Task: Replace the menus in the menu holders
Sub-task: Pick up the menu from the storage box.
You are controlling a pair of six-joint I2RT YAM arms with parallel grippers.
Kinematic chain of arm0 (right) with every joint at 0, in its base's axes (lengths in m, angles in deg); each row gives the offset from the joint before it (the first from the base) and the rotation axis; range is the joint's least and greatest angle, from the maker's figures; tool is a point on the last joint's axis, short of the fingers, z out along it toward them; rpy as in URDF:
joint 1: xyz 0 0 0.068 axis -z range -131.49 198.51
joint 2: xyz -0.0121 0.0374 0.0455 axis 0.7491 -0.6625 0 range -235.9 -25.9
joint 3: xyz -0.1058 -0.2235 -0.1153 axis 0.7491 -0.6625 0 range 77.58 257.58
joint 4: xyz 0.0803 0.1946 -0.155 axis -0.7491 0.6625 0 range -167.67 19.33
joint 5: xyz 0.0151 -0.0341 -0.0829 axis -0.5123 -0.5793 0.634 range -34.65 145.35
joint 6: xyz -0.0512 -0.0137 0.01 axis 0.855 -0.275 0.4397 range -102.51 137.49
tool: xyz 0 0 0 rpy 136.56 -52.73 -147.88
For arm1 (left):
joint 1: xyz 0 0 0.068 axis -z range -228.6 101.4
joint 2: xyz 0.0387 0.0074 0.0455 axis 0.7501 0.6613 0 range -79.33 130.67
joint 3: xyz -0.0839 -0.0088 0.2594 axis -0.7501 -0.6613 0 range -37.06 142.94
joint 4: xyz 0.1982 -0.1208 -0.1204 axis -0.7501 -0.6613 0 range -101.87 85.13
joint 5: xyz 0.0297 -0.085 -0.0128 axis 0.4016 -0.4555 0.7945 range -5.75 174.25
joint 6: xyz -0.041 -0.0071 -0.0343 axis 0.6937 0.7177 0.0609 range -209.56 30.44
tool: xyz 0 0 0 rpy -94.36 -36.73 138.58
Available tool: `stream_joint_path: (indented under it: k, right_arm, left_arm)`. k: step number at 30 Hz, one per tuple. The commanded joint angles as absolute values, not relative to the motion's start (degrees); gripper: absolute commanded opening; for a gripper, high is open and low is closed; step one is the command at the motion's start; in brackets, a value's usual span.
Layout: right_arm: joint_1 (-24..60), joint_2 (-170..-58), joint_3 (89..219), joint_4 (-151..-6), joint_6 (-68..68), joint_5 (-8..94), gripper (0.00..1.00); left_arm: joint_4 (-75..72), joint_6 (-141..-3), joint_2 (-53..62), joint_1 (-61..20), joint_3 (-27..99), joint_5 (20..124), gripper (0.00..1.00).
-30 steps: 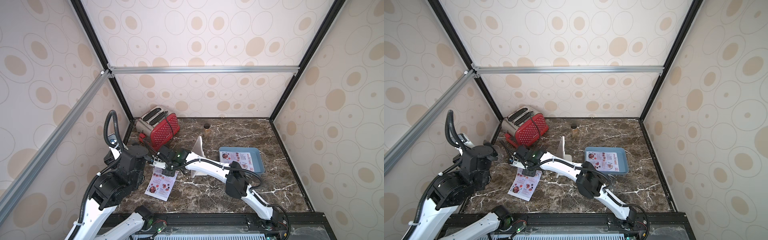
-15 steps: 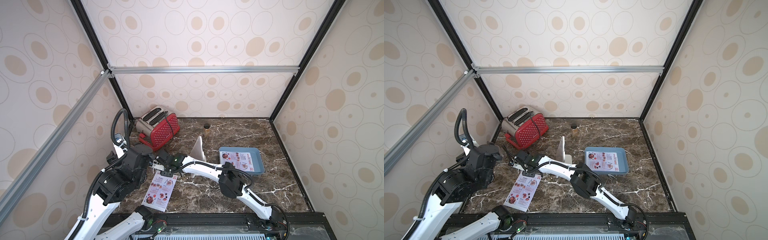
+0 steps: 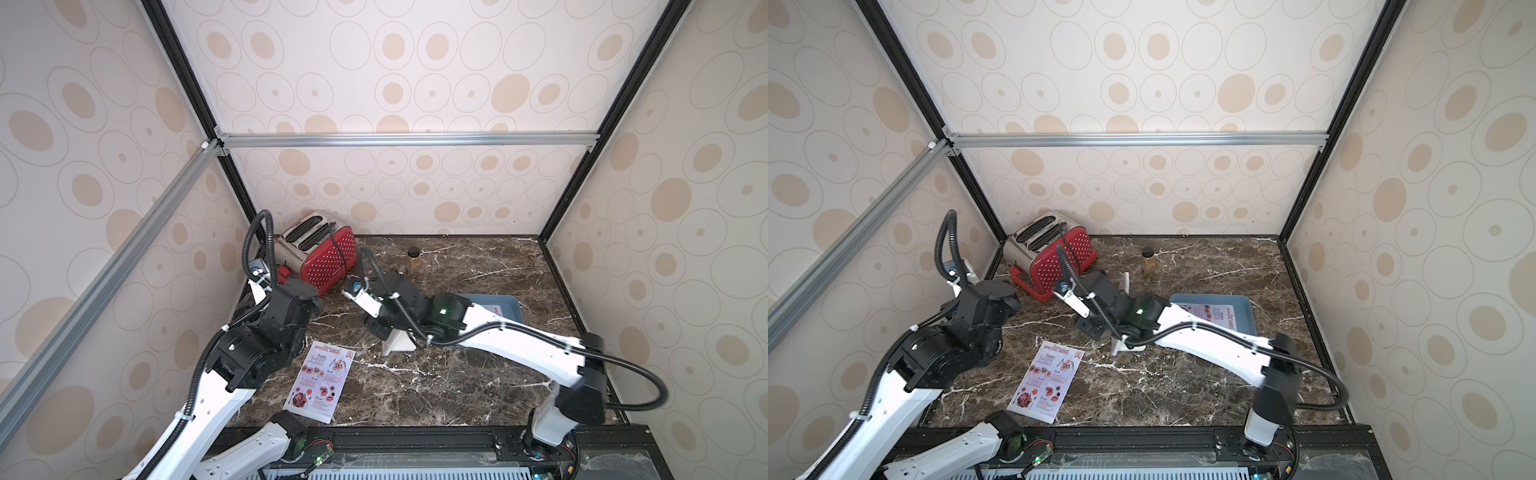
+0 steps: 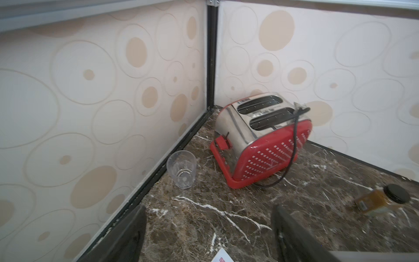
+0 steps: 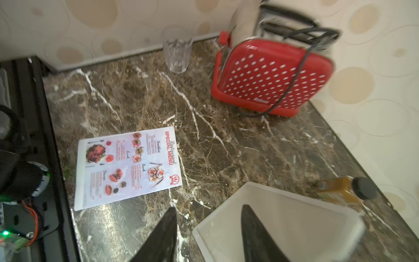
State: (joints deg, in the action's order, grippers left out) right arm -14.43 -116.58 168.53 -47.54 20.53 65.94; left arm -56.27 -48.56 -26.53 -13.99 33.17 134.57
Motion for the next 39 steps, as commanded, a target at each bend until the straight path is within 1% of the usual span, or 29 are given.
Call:
stream_joint_path:
  k: [1,6,8,10,14,16,19,22,25,29,33,36,39]
  right_arm:
    - [-10.4,-111.2,163.4,-41.3,8.0,70.3,0.48]
    - [2.9,-102.3,155.8,-30.9,-5.5,69.2,0.42]
    - [10.7,-99.7,151.9,-27.8,-8.3,66.0,0.42]
    - [17.7,-97.8,147.8,-26.4,-9.1,61.7,0.42]
    - [29.8,-96.6,141.6,-25.8,-6.4,53.7,0.43]
    - [34.8,-97.4,140.4,-24.8,-3.7,51.6,0.44]
    - [40.2,-98.0,140.5,-23.4,-0.8,49.7,0.45]
    - [44.5,-97.5,141.2,-22.8,1.0,48.4,0.45]
    - [47.6,-96.7,141.8,-22.3,2.3,47.9,0.46]
    - [49.5,-96.1,141.9,-21.7,3.1,47.9,0.46]
    - [50.7,-95.7,141.4,-23.1,2.3,46.5,0.47]
    - [50.7,-96.0,140.4,-24.4,1.5,44.9,0.46]
    - [50.8,-96.2,138.5,-25.3,1.3,44.3,0.47]
  left_arm:
    - [-50.5,-49.4,-22.7,-13.8,33.3,125.1,0.87]
    - [-46.5,-51.9,-16.3,-13.9,35.4,114.7,0.88]
    - [-44.7,-52.8,-14.2,-13.9,36.1,110.8,0.87]
    - [-43.3,-53.6,-12.4,-13.8,37.3,107.9,0.86]
    - [-42.7,-55.5,-8.3,-13.2,41.8,102.0,0.84]
    - [-42.9,-58.0,-5.5,-10.8,45.5,101.0,0.84]
    - [-44.5,-61.1,0.1,-5.4,52.9,101.1,0.84]
    - [-49.1,-57.9,7.9,-2.7,62.2,95.3,0.84]
    - [-51.1,-58.1,15.3,2.0,69.5,94.0,0.86]
    - [-51.5,-54.1,24.1,5.5,76.9,89.9,0.86]
    - [-54.0,-51.4,32.5,7.3,82.6,87.7,0.83]
    - [-60.2,-50.7,38.8,7.4,87.9,88.9,0.79]
    - [-64.4,-50.6,43.3,7.4,90.8,93.5,0.79]
